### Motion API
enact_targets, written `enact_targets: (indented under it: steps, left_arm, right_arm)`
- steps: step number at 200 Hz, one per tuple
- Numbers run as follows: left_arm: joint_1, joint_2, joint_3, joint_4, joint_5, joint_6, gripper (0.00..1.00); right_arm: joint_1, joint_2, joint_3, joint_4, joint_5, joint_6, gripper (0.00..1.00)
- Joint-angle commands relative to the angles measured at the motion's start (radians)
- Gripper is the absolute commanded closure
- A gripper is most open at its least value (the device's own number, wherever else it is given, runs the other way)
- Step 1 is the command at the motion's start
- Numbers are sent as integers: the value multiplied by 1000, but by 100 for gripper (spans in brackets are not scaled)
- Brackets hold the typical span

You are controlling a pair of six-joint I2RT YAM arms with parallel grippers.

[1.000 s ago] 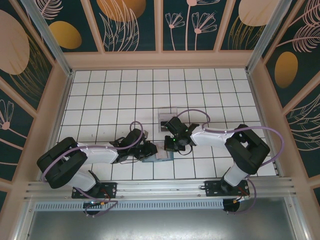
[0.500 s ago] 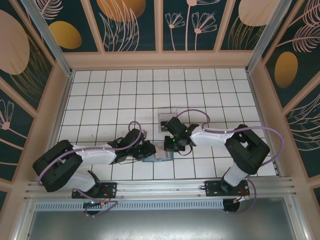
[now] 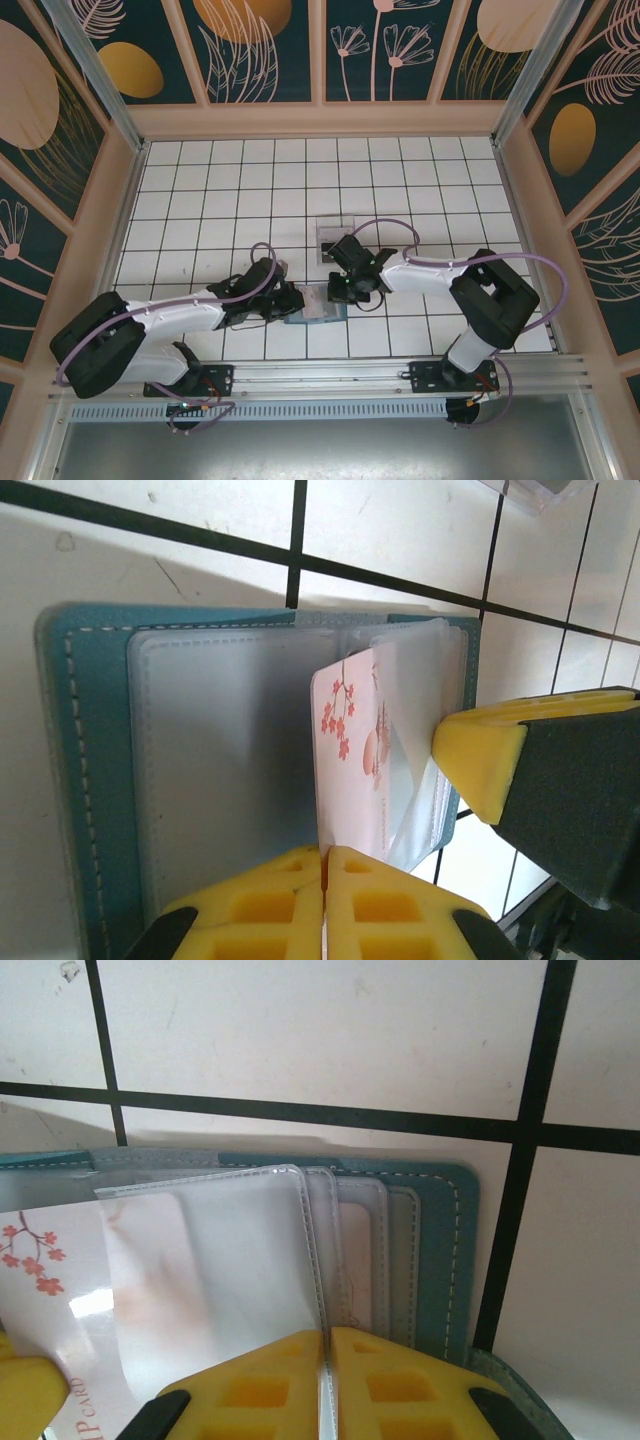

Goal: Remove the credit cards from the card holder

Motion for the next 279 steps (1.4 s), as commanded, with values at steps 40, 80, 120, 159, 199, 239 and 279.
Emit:
enact_targets:
  steps: [40,80,120,159,199,239,279]
  left_arm:
    - [4,-35,117,-268,-77,159,93]
    - [4,-37,198,-386,-103,291,98]
    - [4,-16,305,-477,-124,476,100]
    - [5,35,450,-573,-200,685,100]
    - [4,130,603,-659,-279,921,100]
    - [4,188,661,-675,-329,1205,100]
    - [4,253,745,-689,-268,1509,100]
  right_arm:
    - [12,-3,1,-128,57,13,87]
    - [12,-32,25,-153,72,13,83]
    - [11,-62,56,-193,101,11,80]
    - [5,-111,72,-226,135,13,78]
    - [-13,-167,72,-263,165,12,77]
    - [-62,-264,61,-317,221,5,77]
    - [-109,-342,51,-356,249,-6,77]
